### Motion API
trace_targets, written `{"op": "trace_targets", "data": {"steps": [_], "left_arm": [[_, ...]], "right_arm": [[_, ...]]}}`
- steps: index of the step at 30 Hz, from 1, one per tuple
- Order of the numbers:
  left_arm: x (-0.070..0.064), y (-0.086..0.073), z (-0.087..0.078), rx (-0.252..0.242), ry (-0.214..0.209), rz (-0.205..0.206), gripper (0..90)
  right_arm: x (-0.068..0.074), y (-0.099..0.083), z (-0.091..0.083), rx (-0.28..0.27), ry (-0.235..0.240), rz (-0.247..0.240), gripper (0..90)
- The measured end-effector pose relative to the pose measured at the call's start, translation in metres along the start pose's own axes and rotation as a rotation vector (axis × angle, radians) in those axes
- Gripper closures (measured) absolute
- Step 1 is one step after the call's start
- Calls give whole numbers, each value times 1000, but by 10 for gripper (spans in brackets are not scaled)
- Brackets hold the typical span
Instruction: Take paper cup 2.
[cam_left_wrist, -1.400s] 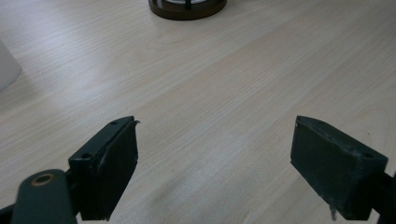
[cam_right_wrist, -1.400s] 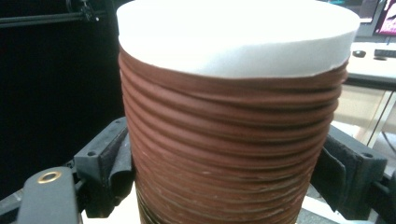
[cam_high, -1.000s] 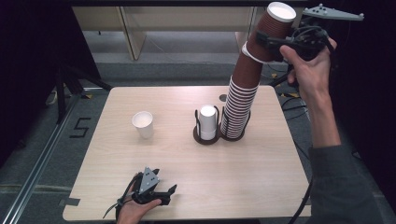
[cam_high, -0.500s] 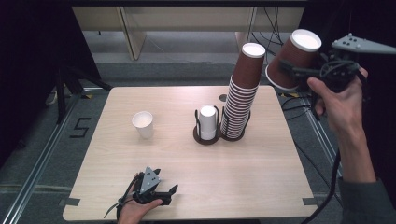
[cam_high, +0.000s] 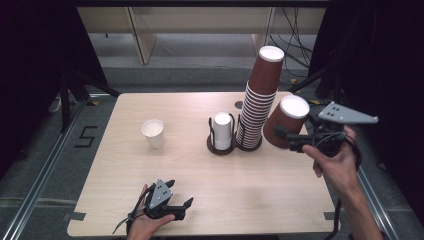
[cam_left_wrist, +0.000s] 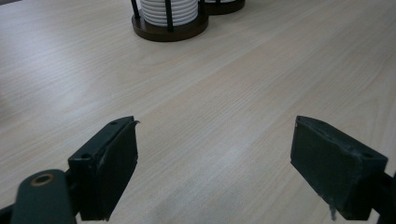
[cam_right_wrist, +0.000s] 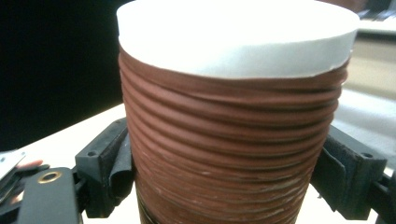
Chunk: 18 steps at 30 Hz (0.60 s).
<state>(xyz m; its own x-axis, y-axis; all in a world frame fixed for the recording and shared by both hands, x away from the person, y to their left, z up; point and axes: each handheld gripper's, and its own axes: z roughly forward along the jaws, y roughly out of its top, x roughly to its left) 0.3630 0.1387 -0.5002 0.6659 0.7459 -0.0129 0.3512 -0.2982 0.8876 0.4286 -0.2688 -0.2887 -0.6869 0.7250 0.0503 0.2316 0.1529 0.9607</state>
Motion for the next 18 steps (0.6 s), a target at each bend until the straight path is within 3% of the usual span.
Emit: {"op": "trace_targets", "data": {"steps": [8, 10, 11, 13, 18], "left_arm": [[-3, 1, 0, -11, -8, 12, 146], [-3, 0, 2, -34, -30, -22, 146], [-3, 1, 2, -42, -40, -37, 145], [-3, 2, 3, -62, -45, -49, 146], [-4, 3, 4, -63, -55, -37, 145]], "right_arm": [[22, -54, 43, 49, 101, 11, 173], [29, -65, 55, 63, 142, 29, 173], [31, -68, 59, 70, 139, 13, 173], [39, -75, 71, 79, 187, 21, 173], [52, -84, 86, 97, 232, 6, 173]]}}
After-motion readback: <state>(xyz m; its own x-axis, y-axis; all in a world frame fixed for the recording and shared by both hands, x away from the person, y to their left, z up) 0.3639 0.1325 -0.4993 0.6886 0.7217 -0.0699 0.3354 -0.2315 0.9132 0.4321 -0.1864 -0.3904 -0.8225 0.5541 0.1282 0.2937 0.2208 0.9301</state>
